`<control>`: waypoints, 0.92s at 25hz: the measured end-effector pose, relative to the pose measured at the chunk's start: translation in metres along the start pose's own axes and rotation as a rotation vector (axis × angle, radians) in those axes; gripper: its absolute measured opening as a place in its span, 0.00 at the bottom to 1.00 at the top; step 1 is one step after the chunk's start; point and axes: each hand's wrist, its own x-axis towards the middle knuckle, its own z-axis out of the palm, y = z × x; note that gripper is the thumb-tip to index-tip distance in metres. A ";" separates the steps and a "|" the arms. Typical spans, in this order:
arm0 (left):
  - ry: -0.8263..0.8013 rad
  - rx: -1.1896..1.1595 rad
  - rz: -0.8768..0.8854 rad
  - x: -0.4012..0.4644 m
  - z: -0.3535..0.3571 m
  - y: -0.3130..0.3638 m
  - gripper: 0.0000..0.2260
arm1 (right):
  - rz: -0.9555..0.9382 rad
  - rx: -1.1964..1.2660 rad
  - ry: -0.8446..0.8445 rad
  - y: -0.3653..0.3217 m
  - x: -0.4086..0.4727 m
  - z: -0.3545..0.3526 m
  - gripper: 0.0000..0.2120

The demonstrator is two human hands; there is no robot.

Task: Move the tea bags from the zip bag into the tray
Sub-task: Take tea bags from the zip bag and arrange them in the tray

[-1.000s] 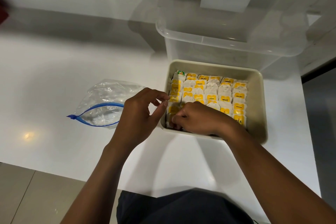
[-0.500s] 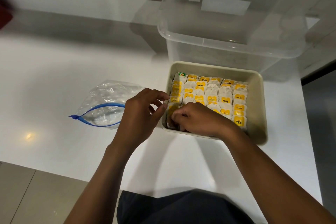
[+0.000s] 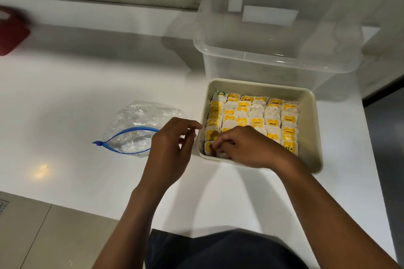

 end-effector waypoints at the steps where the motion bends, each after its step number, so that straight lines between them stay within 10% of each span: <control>1: 0.011 0.001 -0.009 -0.005 -0.001 0.001 0.11 | -0.001 0.057 0.065 0.001 -0.006 -0.002 0.13; 15: 0.090 -0.012 -0.030 -0.044 -0.054 0.006 0.07 | -0.275 0.127 0.326 -0.080 -0.032 0.031 0.09; 23: 0.081 0.242 -0.067 -0.047 -0.129 -0.083 0.26 | -0.212 -0.065 0.383 -0.114 0.017 0.097 0.33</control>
